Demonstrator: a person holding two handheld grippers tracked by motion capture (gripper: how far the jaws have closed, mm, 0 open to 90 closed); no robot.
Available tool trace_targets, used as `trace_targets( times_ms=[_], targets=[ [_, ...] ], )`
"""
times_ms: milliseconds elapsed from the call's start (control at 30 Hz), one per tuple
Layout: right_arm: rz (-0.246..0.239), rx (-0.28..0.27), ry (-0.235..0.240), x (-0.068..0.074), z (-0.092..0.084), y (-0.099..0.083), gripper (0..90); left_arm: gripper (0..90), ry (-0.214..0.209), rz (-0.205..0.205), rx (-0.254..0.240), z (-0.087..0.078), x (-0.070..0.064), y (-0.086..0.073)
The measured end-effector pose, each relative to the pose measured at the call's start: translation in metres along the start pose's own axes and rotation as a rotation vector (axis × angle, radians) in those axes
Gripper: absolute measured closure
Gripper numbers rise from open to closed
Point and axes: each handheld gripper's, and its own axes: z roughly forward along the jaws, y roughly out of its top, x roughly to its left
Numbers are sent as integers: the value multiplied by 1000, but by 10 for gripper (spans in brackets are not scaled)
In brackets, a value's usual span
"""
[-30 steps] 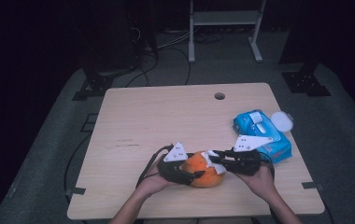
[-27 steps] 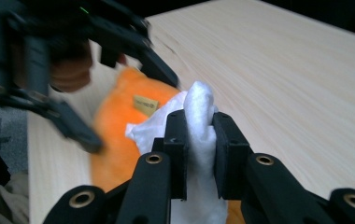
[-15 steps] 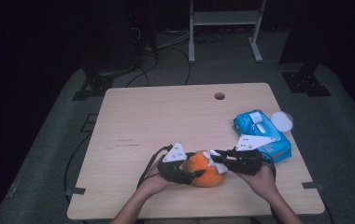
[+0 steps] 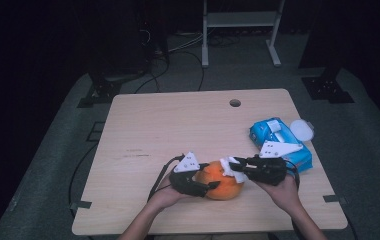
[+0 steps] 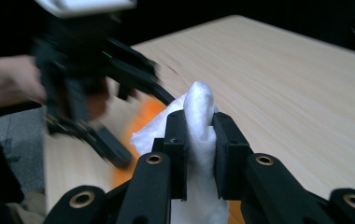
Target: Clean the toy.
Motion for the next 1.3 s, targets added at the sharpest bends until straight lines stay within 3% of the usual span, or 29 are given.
trace_targets(
  times_ms=[100,167,233,367,467,533,633,700,767,900,967,1067,1167,1233,1300],
  targets=[
    [-73,49,-4,16,14,5,767,310,3,33,14,1,-5,1],
    [-99,98,-24,17,24,0,766,313,0,35,19,1,-5,0],
    [-68,99,-13,8,25,-7,766,315,-7,20,14,1,-2,-2],
    [-44,111,-69,-6,15,-14,767,314,-12,-1,6,0,2,-3],
    [-8,103,-77,-10,9,-16,767,312,-4,1,4,2,-1,-1],
    [-30,83,-75,-4,7,-10,767,311,5,7,2,3,-4,0],
    [-62,55,-33,9,9,0,766,307,9,21,3,4,-7,2],
    [-105,95,-39,15,16,0,766,287,-1,32,6,3,-7,2],
    [-119,123,-51,14,21,-6,767,230,-12,53,-6,0,-5,2],
    [-73,110,-49,3,16,-11,767,101,5,36,-48,2,1,-2],
    [-58,105,-51,-2,13,-14,767,104,-9,26,-48,7,1,-5],
    [-34,105,-47,-7,11,-17,767,135,-31,77,-22,8,-5,-6],
    [-16,105,-66,-13,5,-20,766,179,-83,84,-25,3,-5,-5],
    [-1,100,-75,-17,2,-22,767,175,-85,69,-47,3,-3,-6],
    [6,98,-79,-19,1,-23,767,106,-58,70,-30,9,-2,-8]
  ],
)
